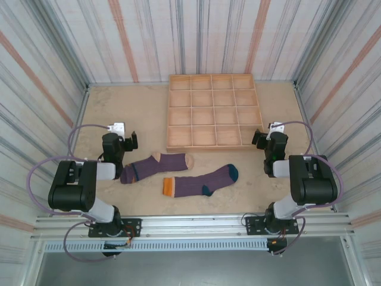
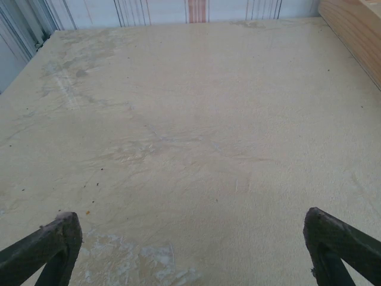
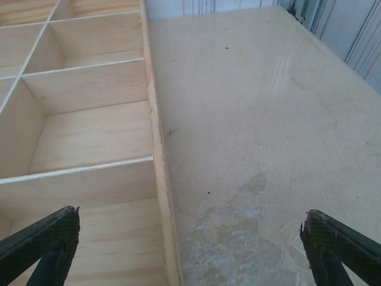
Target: Roll the socks
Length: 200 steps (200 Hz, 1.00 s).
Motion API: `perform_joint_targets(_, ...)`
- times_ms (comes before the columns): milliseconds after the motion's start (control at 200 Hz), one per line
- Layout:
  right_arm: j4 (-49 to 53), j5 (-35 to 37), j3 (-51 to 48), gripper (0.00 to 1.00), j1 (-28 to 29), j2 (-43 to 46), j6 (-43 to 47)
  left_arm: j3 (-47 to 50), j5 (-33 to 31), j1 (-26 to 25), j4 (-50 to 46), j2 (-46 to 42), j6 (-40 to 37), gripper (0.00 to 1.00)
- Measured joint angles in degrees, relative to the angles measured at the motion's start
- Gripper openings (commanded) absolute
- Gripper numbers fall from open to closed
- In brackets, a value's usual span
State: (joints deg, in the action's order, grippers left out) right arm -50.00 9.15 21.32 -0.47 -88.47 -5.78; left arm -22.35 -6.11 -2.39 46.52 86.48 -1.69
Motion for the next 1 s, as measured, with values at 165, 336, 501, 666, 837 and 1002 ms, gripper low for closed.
perform_joint_targets(165,0.02,0.0,0.0,0.99,0.0,-0.02,0.0,0.02,0.0,0.0,0.0,0.0,0.0,0.99)
perform_joint_targets(336,0.02,0.0,0.0,0.99,0.0,0.0,0.0,0.02,0.0,0.0,0.0,0.0,0.0,0.99)
perform_joint_targets(501,0.02,0.0,0.0,0.99,0.0,-0.02,0.0,0.0,0.0,0.0,0.0,0.0,0.0,0.99)
perform_joint_targets(666,0.02,0.0,0.0,0.99,0.0,-0.02,0.0,0.02,0.46,0.17,-0.02,0.0,0.0,0.99)
perform_joint_targets(837,0.02,0.0,0.0,0.99,0.0,-0.02,0.0,0.0,0.5,0.17,-0.02,0.0,0.0,0.99)
perform_joint_targets(1002,4.0,-0.26,1.07,0.99,0.44,1.09,0.31,-1.27,-0.9,-0.09,-4.13,-1.05,0.04,0.97)
